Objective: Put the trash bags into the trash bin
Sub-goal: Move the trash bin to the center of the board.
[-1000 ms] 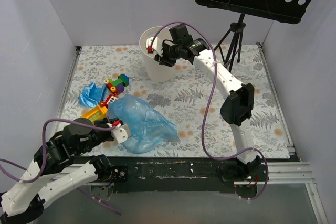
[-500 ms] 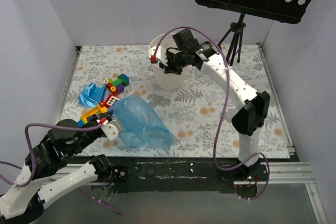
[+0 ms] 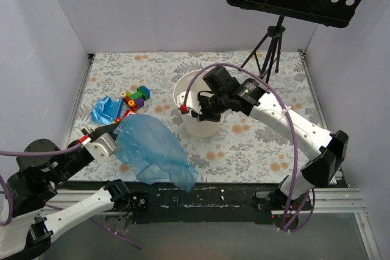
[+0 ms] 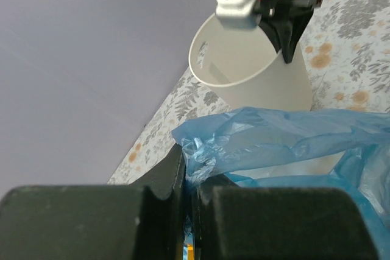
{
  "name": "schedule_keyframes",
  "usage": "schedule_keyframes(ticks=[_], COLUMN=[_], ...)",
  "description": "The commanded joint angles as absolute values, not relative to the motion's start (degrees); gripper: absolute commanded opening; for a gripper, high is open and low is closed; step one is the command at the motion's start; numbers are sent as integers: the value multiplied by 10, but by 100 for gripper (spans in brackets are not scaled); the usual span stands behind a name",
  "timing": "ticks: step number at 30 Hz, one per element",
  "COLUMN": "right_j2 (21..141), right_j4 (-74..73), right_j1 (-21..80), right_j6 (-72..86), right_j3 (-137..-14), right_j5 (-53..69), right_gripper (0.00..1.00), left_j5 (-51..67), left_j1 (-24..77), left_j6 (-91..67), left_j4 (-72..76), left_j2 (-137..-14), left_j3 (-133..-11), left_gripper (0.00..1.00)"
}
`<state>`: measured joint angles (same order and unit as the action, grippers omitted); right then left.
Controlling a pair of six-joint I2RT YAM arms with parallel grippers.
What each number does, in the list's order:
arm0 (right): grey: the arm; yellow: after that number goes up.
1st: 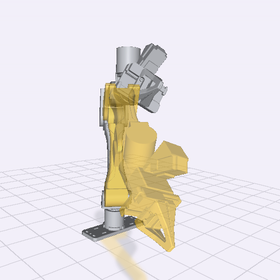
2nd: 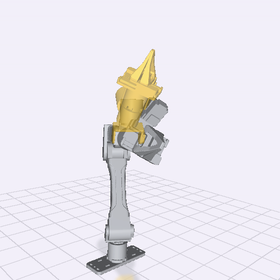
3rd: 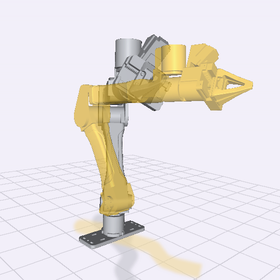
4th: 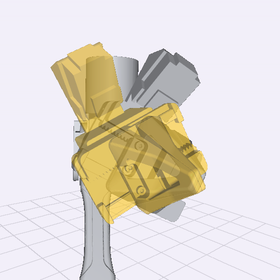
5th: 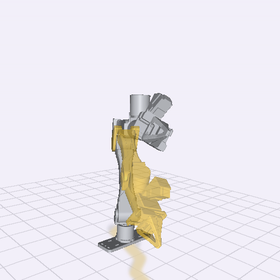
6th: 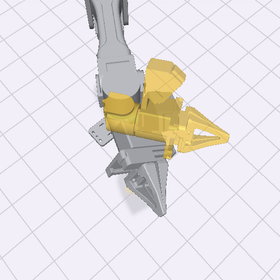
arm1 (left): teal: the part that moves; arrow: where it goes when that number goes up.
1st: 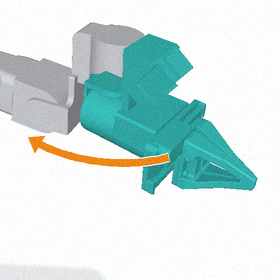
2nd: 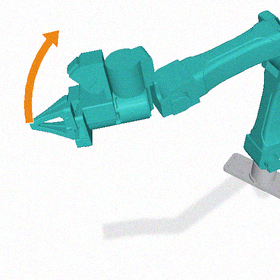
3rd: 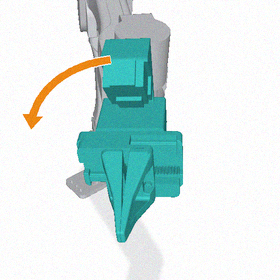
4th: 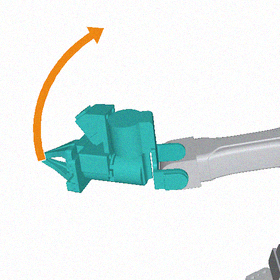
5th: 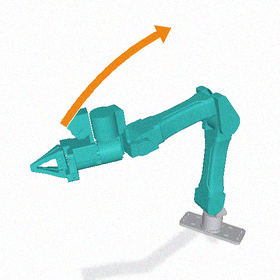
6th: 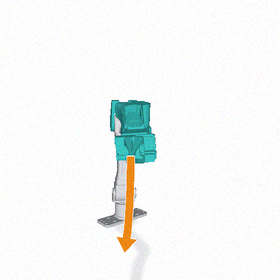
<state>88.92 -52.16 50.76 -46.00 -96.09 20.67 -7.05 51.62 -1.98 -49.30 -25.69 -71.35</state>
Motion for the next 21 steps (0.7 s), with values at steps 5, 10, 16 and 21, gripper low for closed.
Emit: schedule_keyframes(ticks=[5,10,16,21], right_j2=[842,817,823,866], right_j4=[-466,-497,-491,-367], right_j1=[519,519,514,515], right_j6=[-444,-389,-328,-331], right_j3=[-857,-939,-1167,-1315], right_j5=[135,117,35,-43], right_gripper=[3,56,86,88], left_j5=[42,22,-51,-106], left_j1=[512,512,512,512], left_j6=[-28,-39,22,71], left_j4=[-489,-403,-331,-267], left_j2=[-325,-415,-546,-646], left_j3=[-805,-894,-1004,-1059], left_gripper=[0,0,0,0])
